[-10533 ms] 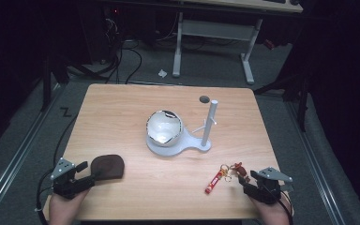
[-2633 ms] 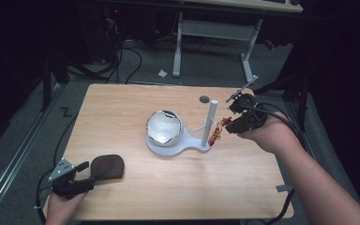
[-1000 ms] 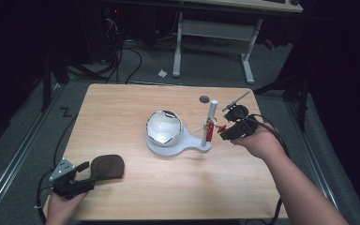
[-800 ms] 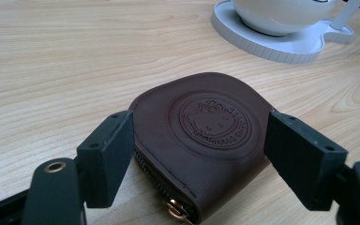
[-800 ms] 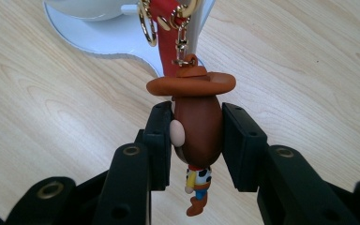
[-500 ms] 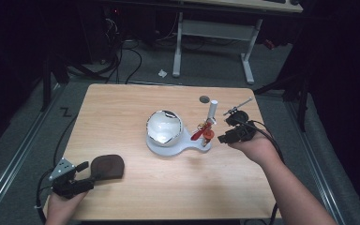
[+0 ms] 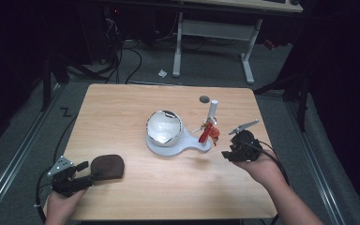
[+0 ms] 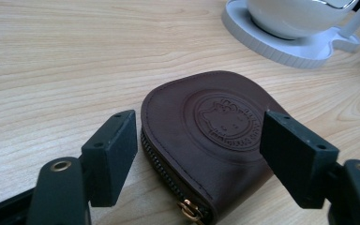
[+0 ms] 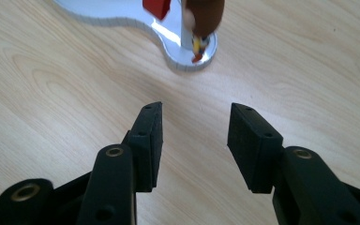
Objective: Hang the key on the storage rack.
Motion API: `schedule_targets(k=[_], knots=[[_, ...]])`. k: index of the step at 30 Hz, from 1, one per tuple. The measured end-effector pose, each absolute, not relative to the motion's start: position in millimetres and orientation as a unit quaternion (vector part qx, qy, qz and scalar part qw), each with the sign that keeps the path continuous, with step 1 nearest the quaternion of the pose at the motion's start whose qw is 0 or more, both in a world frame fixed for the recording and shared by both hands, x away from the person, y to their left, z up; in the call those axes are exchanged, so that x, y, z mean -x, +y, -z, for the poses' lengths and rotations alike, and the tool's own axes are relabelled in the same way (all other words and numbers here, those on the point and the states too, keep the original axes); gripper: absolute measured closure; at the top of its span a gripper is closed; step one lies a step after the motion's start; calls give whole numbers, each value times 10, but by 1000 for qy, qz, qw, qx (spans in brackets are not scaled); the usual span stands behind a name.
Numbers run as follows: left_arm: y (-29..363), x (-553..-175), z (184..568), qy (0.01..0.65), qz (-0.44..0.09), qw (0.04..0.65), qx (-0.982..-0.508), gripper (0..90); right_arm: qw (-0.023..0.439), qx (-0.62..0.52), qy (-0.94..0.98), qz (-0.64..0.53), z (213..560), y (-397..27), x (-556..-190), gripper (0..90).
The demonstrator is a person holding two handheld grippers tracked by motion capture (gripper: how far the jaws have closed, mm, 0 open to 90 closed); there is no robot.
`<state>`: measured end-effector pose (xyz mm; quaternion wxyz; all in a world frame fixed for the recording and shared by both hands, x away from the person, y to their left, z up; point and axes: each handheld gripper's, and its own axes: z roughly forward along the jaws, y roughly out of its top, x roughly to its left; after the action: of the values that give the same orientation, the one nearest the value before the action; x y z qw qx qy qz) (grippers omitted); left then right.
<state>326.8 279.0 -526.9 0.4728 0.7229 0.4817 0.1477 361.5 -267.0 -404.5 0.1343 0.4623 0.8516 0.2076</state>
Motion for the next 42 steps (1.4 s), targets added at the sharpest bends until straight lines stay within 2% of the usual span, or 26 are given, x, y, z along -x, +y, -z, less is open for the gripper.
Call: schedule_targets(k=[23,25,27,29,34,42], knots=[[2801,-3359,5289,495,-136,468,-719,327,187,-505,785,-306,4954,-2873,-2891,535],[2816,-3385,5289,496,-130,472,-717,346,190,-508,780,-311,5038,-2874,-2855,532],[2841,-3422,5271,488,-120,484,-716,416,198,-506,777,-317,5104,-2868,-2812,531],[2866,-3459,5245,490,-116,491,-711,439,201,-502,775,-325,5150,-2861,-2751,532],[2891,-3505,5301,507,-117,478,-708,491,228,-481,782,-323,5098,-2865,-2654,532],[2903,-3513,5349,527,-90,490,-689,578,212,-499,774,-328,5161,-2924,-2685,535]])
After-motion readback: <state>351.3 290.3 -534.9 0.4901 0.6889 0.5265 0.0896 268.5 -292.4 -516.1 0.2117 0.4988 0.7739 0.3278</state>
